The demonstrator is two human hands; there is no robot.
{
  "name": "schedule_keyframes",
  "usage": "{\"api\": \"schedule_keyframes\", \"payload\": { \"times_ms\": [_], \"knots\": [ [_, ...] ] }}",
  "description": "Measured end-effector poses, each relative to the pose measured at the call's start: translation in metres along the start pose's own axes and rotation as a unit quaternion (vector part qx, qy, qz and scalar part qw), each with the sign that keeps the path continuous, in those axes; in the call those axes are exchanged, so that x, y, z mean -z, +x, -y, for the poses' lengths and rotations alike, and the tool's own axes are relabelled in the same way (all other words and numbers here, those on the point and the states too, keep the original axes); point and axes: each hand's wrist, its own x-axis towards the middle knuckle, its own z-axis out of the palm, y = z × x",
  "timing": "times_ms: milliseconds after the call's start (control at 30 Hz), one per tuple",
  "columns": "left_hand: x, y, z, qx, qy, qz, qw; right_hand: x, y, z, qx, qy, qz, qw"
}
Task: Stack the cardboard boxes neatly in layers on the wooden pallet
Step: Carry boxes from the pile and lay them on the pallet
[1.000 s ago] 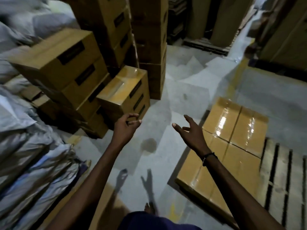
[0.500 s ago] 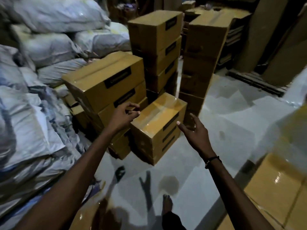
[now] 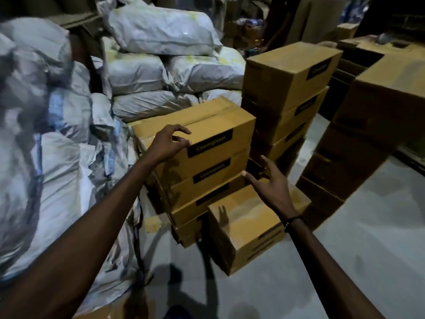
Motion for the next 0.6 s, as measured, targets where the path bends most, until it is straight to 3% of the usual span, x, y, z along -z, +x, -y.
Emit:
{"api": "schedule_keyframes", "payload": {
  "times_ms": [100,333,467,600],
  "knots": [
    [0.014,0.055,0.025,0.001,0.017,0.006,1.000,-0.030,0.050,0.004,-0.005,0.007,0.020,1.000],
    [0.031,0.206,0.096,-0.053,0.115,0.121,0.985,-0.115,0.164,0.013,-0.015,-0.030,0.036,0.999],
    [0.035,0.298,0.137,-0.122,0.207,0.216,0.946,-0.167,0.225,0.024,-0.070,-0.078,0.021,0.994],
    [0.029,0.359,0.172,-0.139,0.267,0.321,0.898,-0.210,0.264,0.033,-0.143,-0.128,0.027,0.981]
  ]
}}
